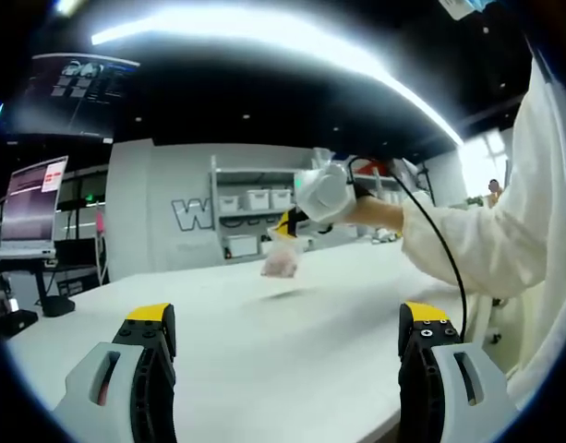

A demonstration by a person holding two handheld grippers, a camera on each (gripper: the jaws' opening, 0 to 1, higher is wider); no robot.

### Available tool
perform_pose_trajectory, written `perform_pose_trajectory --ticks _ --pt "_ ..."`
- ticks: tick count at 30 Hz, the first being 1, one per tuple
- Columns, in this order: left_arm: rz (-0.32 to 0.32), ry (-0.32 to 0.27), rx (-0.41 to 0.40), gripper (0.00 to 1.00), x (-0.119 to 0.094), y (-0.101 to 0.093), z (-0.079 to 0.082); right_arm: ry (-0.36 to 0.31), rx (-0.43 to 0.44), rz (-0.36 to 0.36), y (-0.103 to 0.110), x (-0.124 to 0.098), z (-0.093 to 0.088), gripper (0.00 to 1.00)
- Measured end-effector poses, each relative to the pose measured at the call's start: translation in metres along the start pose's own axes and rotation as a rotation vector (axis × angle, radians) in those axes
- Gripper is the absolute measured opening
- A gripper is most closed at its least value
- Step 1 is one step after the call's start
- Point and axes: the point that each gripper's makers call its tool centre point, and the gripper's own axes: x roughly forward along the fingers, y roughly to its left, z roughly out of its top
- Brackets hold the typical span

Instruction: Open the resealable bag by pulling the two sides of the seal apart until the entire bag opening is separated and visibly accessible.

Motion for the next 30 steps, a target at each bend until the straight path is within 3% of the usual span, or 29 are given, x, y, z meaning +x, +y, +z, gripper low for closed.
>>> perform_pose_trajectory --ticks 14,30 --pt "0.008 0.0 -0.005 1.0 -0.001 0.003 0.001 0.014 -0.004 0.006 0.001 0.006 -0.001 0.0" --pt "-0.001 0.014 -0.007 1.0 0.0 0.003 -0.002 0.041 0.006 0.017 0.0 0.03 -0.007 0.0"
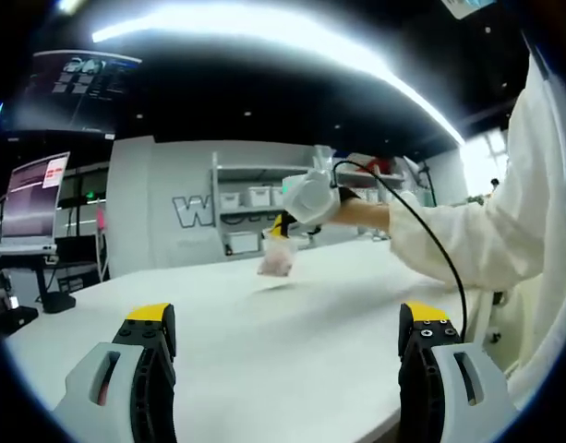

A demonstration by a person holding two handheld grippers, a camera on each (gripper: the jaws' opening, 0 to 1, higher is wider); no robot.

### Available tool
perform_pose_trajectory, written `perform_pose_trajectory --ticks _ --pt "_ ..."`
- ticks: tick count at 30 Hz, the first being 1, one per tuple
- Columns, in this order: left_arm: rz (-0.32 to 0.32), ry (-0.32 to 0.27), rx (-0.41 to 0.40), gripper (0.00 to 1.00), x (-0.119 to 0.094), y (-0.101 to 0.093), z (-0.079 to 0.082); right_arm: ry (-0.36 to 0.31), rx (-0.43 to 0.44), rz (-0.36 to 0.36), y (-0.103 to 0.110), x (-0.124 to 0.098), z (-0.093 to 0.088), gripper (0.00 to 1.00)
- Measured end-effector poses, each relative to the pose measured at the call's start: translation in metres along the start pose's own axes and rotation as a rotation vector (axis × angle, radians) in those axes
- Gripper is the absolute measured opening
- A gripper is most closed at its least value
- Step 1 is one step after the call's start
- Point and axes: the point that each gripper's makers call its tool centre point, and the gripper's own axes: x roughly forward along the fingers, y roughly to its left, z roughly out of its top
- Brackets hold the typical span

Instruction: Open the resealable bag by pulling the two sides of the seal apart until the entire bag opening is separated and visibly accessible.

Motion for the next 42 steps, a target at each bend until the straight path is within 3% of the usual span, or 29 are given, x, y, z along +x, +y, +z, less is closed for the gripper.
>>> perform_pose_trajectory --ticks 21,42 --pt "-0.015 0.01 -0.011 1.0 0.006 -0.001 -0.005 0.027 0.019 0.007 -0.006 0.03 -0.008 0.0" --pt "-0.009 0.016 -0.015 1.0 0.005 0.004 -0.007 0.041 0.028 0.016 -0.014 0.052 0.001 0.0"
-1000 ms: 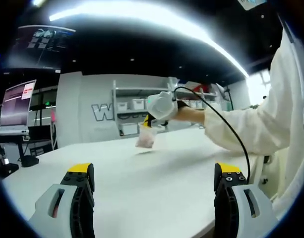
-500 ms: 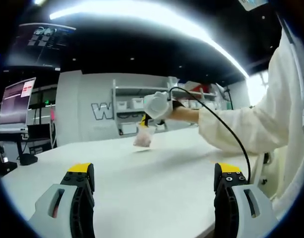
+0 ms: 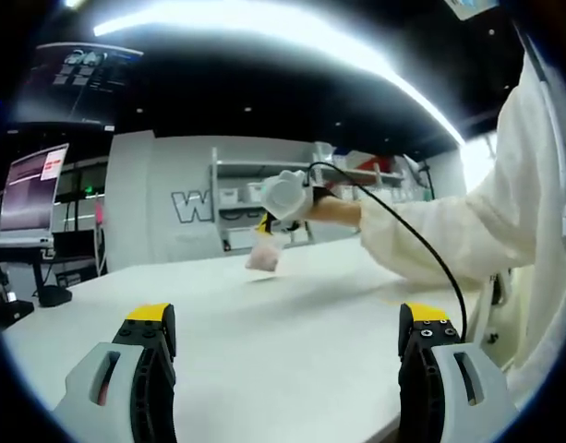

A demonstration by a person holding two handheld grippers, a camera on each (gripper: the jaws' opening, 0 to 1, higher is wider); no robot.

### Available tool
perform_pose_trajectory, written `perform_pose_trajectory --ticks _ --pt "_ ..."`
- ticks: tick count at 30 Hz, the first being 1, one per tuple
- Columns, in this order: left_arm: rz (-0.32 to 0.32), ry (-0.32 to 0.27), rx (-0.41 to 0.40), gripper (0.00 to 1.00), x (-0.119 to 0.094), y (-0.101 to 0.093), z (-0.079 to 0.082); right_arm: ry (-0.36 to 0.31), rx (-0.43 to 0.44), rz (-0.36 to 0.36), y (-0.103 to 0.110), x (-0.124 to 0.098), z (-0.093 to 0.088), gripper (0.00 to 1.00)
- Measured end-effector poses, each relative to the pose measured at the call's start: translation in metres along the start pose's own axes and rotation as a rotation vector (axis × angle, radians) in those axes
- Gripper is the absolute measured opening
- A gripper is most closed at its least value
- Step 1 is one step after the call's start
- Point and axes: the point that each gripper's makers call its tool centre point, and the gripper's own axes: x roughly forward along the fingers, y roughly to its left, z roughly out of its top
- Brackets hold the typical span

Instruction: Open the resealable bag by pulling the two sides of the seal apart until the entire bag opening is separated and visibly accessible.

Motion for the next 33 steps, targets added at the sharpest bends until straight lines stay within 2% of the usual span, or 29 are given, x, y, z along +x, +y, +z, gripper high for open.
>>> perform_pose_trajectory --ticks 7,13,18,26,33 --pt "0.003 0.001 0.0 1.0 -0.001 0.001 0.0 0.006 0.023 0.012 -0.001 0.011 -0.001 0.0" --pt "0.007 0.001 0.0 1.0 -0.002 0.003 -0.001 0.012 0.097 0.032 -0.001 0.022 -0.008 0.0" --pt "0.005 0.009 0.002 1.0 -0.002 0.002 -0.004 0.035 0.094 -0.007 -0.013 0.035 -0.016 0.0" --pt "0.001 0.015 0.001 0.98 0.001 0.001 -0.007 0.048 0.095 -0.02 -0.027 0.044 -0.013 0.0" --pt "0.003 0.014 -0.002 0.98 0.001 0.003 -0.006 0.058 0.123 0.0 -0.021 0.056 -0.012 0.0"
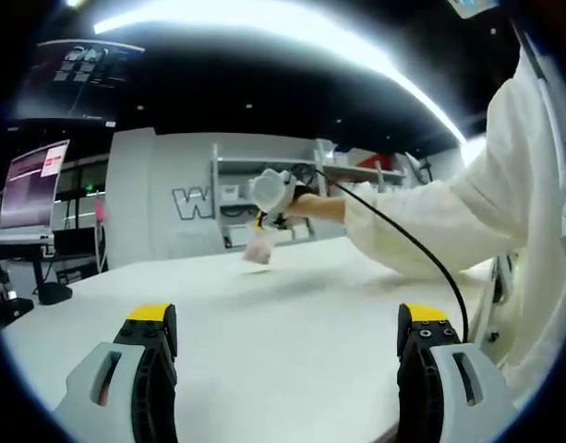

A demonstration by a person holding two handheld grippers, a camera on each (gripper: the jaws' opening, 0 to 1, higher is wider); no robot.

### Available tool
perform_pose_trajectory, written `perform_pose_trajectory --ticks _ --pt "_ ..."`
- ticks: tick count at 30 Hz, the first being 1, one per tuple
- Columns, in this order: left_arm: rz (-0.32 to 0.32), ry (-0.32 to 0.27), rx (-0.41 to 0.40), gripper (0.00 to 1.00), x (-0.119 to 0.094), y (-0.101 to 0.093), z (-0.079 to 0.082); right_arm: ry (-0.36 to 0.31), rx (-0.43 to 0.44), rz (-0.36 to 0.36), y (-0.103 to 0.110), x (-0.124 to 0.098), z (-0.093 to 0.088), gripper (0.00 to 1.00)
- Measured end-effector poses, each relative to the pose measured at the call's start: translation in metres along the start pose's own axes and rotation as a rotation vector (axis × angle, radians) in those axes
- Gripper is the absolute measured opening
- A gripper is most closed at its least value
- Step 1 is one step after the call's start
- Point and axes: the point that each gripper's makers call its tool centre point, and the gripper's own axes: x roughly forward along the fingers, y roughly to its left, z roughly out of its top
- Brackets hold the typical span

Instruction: Open the resealable bag by pulling the two sides of the seal apart until the entire bag opening is separated and visibly accessible.

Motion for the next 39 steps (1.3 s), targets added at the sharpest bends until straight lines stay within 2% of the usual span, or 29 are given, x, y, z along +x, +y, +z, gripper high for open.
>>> perform_pose_trajectory --ticks 9,19,23,28,31,35,39 --pt "-0.004 -0.01 -0.002 0.99 0.0 0.0 0.004 0.035 -0.018 0.014 0.004 0.017 -0.003 0.0" --pt "0.009 -0.014 -0.003 0.99 0.0 0.002 0.005 0.073 -0.033 -0.006 -0.006 0.04 -0.005 0.0" --pt "0.008 -0.008 0.001 0.99 0.001 0.001 0.004 0.094 -0.067 -0.004 -0.001 0.049 -0.009 0.0" --pt "0.009 -0.01 0.007 0.99 0.0 0.001 0.006 0.094 -0.065 0.019 0.012 0.048 -0.007 0.0" --pt "0.013 -0.006 0.01 0.99 -0.002 0.001 0.005 0.088 -0.008 0.077 0.026 0.046 -0.004 0.0" --pt "0.011 -0.003 0.004 0.99 -0.002 -0.001 0.003 0.089 0.091 0.22 0.058 0.038 0.001 0.0" --pt "0.001 -0.006 0.009 0.99 -0.002 -0.006 0.004 0.093 0.14 0.259 0.072 0.033 0.004 0.0"
